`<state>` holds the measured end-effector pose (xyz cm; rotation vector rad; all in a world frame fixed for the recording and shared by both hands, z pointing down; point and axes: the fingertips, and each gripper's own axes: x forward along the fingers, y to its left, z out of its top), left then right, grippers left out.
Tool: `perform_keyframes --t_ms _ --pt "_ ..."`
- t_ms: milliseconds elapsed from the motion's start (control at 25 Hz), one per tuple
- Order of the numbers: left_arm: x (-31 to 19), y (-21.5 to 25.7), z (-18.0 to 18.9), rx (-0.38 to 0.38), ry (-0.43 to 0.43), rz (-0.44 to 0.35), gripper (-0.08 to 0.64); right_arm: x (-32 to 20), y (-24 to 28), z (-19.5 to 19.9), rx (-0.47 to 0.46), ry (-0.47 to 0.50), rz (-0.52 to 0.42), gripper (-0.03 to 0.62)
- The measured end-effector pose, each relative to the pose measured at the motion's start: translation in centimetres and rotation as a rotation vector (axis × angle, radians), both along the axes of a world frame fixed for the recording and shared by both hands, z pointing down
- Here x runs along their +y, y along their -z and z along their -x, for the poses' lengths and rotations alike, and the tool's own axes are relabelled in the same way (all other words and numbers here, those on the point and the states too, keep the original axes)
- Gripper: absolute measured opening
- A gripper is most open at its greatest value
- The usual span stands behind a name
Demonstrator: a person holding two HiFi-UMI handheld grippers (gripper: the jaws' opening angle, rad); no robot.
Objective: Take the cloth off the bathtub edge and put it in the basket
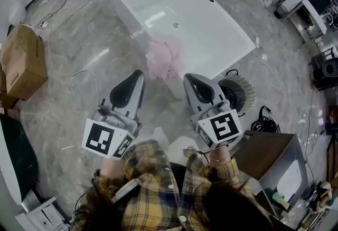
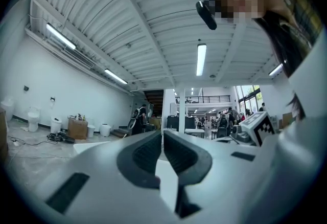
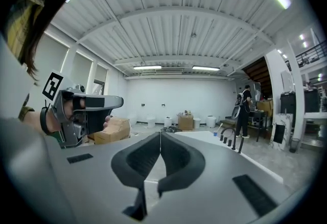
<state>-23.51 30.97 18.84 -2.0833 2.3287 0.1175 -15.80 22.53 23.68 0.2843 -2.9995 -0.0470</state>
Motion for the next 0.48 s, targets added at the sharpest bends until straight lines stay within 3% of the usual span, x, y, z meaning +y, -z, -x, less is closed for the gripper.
perform_keyframes --t_ms 280,480 --pt "-1.1 -1.0 2.1 0.047 -0.047 0.021 0.028 -0.9 -0.8 1.5 0.063 -0.048 0.003 0.015" --pt "-1.8 -1.8 3.8 0.077 -0.035 0.018 0.026 -2.0 -1.5 2.7 0.087 -0.057 0.008 0.015"
